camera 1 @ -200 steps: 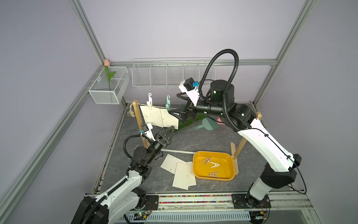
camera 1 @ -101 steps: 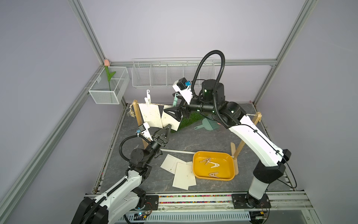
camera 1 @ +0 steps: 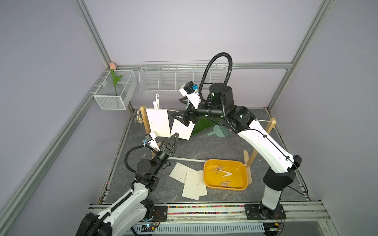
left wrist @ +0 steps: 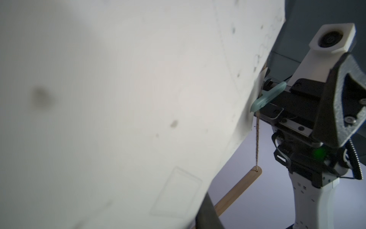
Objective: Remove the postcards from the strings
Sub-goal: Pinch the postcard on the clothesline.
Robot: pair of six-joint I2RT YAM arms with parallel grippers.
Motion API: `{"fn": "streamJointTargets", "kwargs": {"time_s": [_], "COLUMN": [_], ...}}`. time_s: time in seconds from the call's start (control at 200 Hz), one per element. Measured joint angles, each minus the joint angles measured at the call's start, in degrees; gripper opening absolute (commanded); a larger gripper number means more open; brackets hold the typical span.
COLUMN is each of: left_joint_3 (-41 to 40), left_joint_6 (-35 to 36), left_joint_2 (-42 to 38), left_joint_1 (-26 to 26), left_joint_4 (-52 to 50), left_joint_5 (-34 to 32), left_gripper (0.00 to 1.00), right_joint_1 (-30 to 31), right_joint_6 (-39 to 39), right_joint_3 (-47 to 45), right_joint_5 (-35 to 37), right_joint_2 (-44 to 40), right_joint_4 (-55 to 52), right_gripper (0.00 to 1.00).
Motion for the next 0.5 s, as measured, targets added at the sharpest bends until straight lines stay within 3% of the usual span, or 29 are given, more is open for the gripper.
{"fn": "streamJointTargets", "kwargs": {"time_s": [0.27, 0.5], "left_joint_3": [0.0, 0.0], "left_joint_6": [-0.02, -0.02], "left_joint_2": [0.07, 0.22], "left_joint_1": [0.0, 0.0], "left_joint_4": [0.04, 0.02], "left_joint_5": [0.02, 0.04], "left_gripper": [0.0, 0.0], "right_joint_1": [-1.16, -2.12], "right_joint_6": [0.92, 1.4], "right_joint_3": [-0.48, -3.21], "right_joint_5": [-1.77, -2.23], "right_joint_2": [-0.02, -0.59], "right_joint_4": [-0.17, 0.02], "right_gripper": [0.82, 0.76]}}
